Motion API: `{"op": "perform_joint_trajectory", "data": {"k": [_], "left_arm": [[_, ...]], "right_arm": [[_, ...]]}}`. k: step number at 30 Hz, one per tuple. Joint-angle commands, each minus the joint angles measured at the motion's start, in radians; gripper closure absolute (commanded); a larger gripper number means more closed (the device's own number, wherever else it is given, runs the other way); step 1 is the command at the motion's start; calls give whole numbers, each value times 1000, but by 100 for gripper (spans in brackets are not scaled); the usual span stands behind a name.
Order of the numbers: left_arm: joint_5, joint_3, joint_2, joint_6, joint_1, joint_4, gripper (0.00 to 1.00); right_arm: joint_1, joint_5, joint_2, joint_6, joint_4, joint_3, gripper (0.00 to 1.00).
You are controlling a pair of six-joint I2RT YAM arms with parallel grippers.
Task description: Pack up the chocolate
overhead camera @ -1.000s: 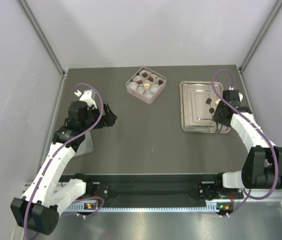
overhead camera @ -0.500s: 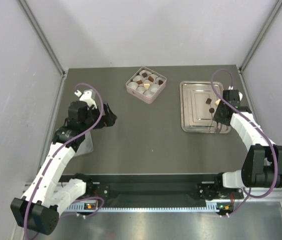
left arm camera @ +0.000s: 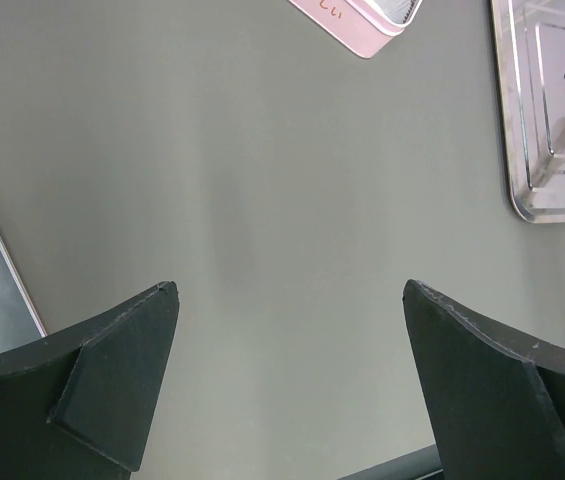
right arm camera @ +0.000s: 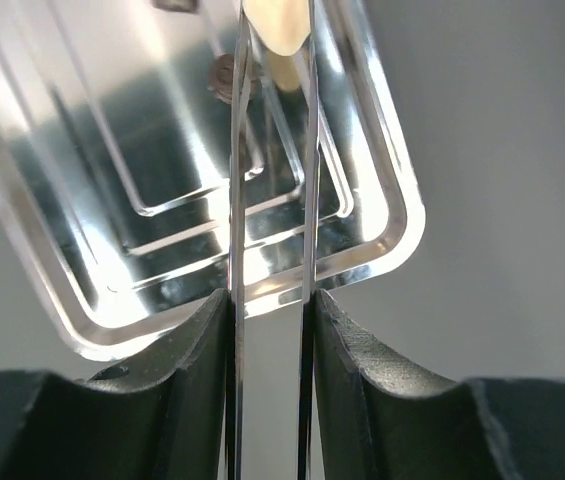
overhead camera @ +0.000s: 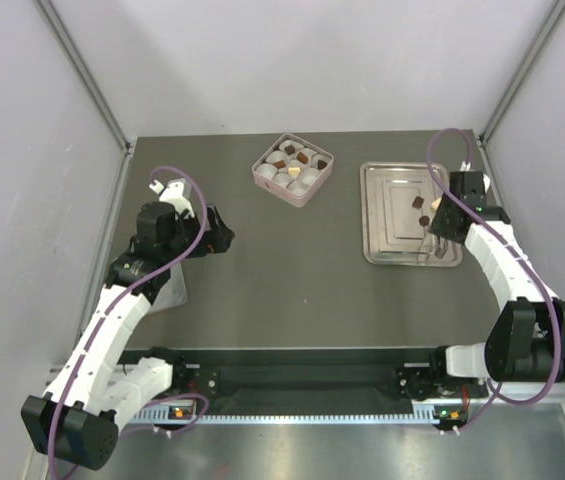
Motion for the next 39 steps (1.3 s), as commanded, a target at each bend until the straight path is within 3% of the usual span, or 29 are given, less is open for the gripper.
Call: {"op": "perform_joint_trajectory", "data": {"k": [1, 8, 12, 18, 26, 39], "left_arm": [[2, 0, -18, 3, -2, 49, 1], [4, 0, -18, 2, -2, 49, 1], [-1, 0, -19, 3, -2, 49, 1], [-8, 1, -18, 3, -2, 46, 1], [-15, 3, -21, 3, -2, 46, 1], [-16, 3, -19, 3, -2, 46, 1]], "right_arm": [[48, 3, -51, 5, -14, 68, 66], [244, 9, -27, 44, -19, 163, 66], [417, 25, 91, 58, 12, 290, 66], [563, 28, 292, 22, 52, 503, 66], [624, 0, 501, -28, 76, 701, 65], [640, 66, 622, -113, 135, 741, 64]]}}
